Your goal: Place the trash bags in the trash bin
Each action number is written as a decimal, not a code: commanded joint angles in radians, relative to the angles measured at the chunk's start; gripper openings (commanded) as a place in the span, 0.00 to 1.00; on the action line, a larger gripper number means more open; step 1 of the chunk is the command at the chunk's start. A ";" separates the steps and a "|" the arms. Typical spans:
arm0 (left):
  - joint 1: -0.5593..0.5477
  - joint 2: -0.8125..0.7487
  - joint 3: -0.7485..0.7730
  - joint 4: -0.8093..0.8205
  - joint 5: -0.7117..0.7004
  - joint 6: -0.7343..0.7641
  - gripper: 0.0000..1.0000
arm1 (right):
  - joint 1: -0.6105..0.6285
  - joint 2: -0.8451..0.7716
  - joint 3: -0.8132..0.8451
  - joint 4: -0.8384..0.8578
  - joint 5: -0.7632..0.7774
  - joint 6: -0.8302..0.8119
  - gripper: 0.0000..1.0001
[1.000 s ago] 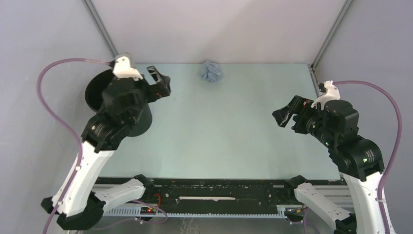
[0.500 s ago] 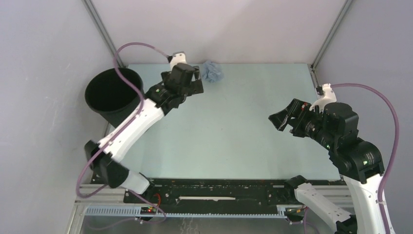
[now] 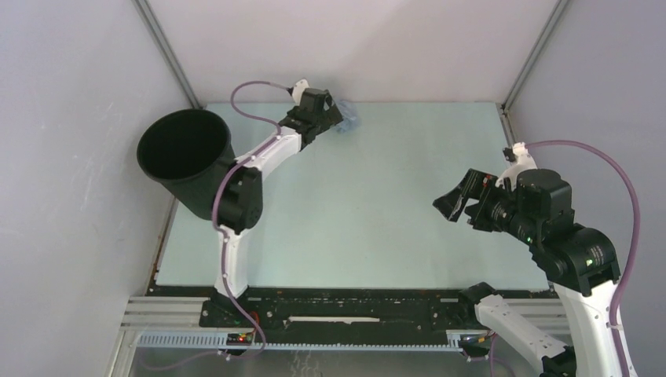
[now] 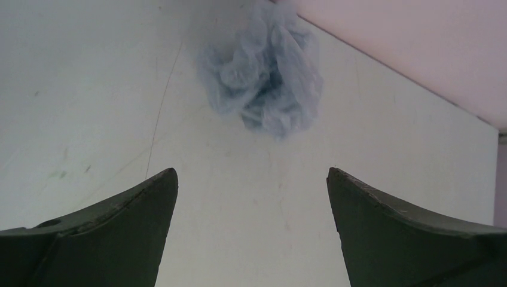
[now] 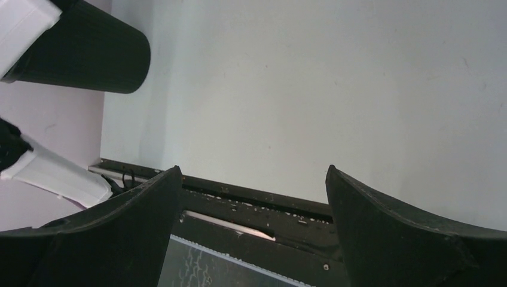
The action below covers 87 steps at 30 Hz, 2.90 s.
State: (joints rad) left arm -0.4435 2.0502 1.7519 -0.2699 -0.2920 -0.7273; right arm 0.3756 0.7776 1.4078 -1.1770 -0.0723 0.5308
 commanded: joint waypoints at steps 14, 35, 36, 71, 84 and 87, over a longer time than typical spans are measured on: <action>0.078 0.516 0.482 0.336 0.064 -0.152 0.92 | -0.006 -0.006 0.073 -0.210 0.148 0.072 1.00; 0.030 -0.081 -0.173 0.152 0.270 -0.122 0.00 | -0.008 -0.007 -0.077 -0.103 0.034 0.080 1.00; 0.020 -0.133 -0.214 0.111 0.259 -0.104 0.00 | -0.008 -0.001 -0.089 -0.094 0.016 0.070 1.00; -0.052 -0.572 -0.373 -0.294 0.748 -0.275 0.00 | -0.010 0.511 -0.204 0.441 -0.460 -0.133 0.98; -0.091 -0.560 -0.350 -0.267 0.779 -0.315 0.00 | 0.117 0.581 -0.201 0.666 -0.439 0.071 0.87; -0.100 -0.556 -0.350 -0.232 0.796 -0.348 0.00 | 0.111 0.596 -0.202 0.641 -0.372 0.057 0.87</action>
State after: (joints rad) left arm -0.5285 1.5139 1.3396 -0.5522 0.4576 -1.0397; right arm 0.4843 1.3563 1.1755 -0.5705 -0.4946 0.5579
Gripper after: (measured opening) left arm 0.005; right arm 0.872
